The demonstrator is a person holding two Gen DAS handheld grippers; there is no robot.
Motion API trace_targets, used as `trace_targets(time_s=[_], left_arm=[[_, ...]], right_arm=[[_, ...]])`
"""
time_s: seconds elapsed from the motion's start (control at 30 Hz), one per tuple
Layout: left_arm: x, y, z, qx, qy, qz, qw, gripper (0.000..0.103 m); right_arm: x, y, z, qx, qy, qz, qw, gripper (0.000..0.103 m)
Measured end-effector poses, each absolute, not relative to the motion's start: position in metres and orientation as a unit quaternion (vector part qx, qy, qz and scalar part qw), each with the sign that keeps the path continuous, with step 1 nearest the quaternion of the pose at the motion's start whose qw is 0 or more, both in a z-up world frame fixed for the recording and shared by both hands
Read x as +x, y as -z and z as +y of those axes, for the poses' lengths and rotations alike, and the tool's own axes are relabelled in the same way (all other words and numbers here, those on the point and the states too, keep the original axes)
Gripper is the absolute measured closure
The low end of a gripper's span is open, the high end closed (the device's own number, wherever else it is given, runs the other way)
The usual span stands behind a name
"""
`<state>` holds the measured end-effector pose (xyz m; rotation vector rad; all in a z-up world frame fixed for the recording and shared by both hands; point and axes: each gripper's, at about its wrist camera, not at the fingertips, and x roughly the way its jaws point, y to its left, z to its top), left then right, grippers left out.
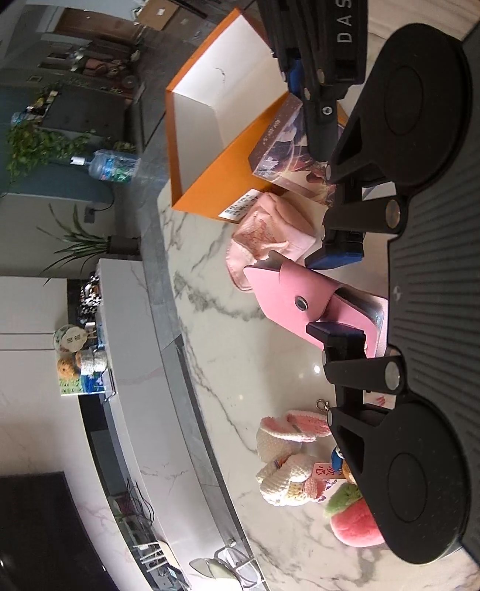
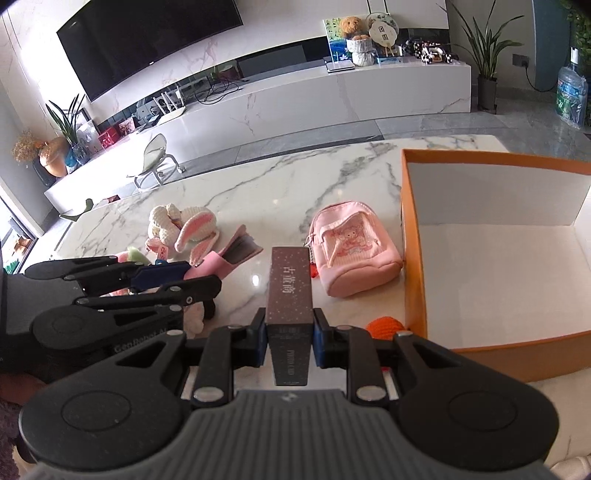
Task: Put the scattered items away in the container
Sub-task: 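Carry the pink wallet and boxed item over the orange box with both tools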
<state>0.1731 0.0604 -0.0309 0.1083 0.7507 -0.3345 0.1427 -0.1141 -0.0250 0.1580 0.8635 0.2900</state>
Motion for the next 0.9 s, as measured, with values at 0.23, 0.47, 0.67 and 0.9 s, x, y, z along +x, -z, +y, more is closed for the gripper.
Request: trace_targets(time_s=[0.23, 0.47, 0.67, 0.9], left_arm=[[0.150, 0.007, 0.046, 0.039, 0.173, 0.339, 0.924, 0.067], [0.136, -0.014, 0.021, 0.038, 0.194, 0.314, 0.929, 0.067], [0.139, -0.025, -0.005, 0.036, 0.213, 0.296, 0.931, 0.067], [0.151, -0.027, -0.044, 0.029, 0.240, 0.288, 0.927, 0.067]], right_arm=[[0.122, 0.009, -0.127, 0.075, -0.132, 0.393, 0.907, 0.077], [0.107, -0.013, -0.151, 0.079, -0.119, 0.361, 0.922, 0.077], [0.106, -0.028, -0.173, 0.079, -0.104, 0.340, 0.931, 0.077], [0.111, -0.039, -0.203, 0.076, -0.079, 0.326, 0.939, 0.077]])
